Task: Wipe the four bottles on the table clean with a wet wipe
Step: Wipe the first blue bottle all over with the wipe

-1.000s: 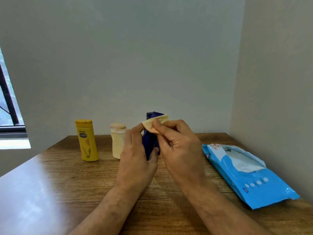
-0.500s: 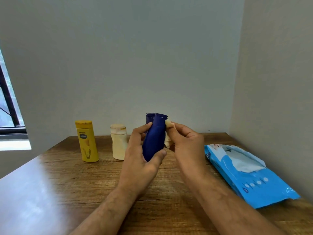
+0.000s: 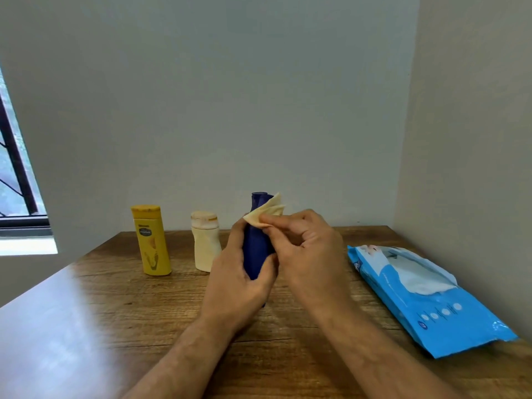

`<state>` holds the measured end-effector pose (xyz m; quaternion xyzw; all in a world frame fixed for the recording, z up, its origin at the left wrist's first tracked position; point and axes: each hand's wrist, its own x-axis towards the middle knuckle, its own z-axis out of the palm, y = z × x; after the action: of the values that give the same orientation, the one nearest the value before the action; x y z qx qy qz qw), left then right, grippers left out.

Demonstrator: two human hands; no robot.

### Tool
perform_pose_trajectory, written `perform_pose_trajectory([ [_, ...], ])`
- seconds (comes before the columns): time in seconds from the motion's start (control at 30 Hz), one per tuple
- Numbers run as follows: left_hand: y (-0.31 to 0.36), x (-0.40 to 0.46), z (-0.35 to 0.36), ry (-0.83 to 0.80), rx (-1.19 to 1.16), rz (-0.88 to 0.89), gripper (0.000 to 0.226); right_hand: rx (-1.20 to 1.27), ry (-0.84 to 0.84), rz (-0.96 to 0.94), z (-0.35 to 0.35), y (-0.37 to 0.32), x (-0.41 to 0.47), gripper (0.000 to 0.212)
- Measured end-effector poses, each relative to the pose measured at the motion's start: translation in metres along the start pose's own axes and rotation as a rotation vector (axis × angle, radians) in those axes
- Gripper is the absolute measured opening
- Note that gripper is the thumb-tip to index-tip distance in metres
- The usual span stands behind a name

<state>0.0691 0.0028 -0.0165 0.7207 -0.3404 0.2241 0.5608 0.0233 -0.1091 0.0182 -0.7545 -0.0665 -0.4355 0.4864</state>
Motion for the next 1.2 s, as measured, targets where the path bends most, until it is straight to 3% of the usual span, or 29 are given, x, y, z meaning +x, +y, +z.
perform_pose_trajectory([
  [0.13, 0.005, 0.001, -0.001, -0.105, -0.251, -0.218, 0.086, 0.229, 0.085, 0.155, -0.004, -0.001, 0.006, 0.01],
  [0.23, 0.003, 0.005, -0.002, -0.126, -0.434, -0.323, 0.071, 0.291, 0.083, 0.307, -0.007, 0.006, 0.012, 0.007],
  [0.4, -0.002, 0.011, -0.001, -0.175, -0.593, -0.325, 0.056, 0.525, 0.04, 0.561, -0.006, 0.015, 0.015, 0.015],
  [0.53, 0.003, 0.012, -0.002, -0.221, -0.78, -0.451, 0.045, 0.546, -0.052, 0.577, -0.01, 0.016, 0.018, 0.023],
  [0.63, 0.009, 0.007, -0.005, -0.342, -1.017, -0.621, 0.051, 0.519, -0.12, 0.622, -0.008, 0.012, 0.017, 0.034],
  [0.8, 0.013, 0.006, -0.013, -0.482, -1.177, -0.709, 0.056, 0.757, -0.228, 0.732, -0.013, 0.005, 0.015, 0.042],
  [0.87, 0.012, 0.006, -0.011, -0.429, -1.131, -0.661, 0.053, 0.742, -0.233, 0.67, -0.013, 0.004, 0.014, 0.039],
  [1.03, 0.003, 0.009, -0.007, -0.25, -0.739, -0.364, 0.047, 0.643, -0.164, 0.502, -0.012, 0.007, 0.017, 0.027],
  [1.2, -0.004, 0.004, -0.007, -0.059, -0.032, 0.17, 0.043, 0.74, -0.115, 0.511, -0.011, 0.01, 0.018, 0.026],
])
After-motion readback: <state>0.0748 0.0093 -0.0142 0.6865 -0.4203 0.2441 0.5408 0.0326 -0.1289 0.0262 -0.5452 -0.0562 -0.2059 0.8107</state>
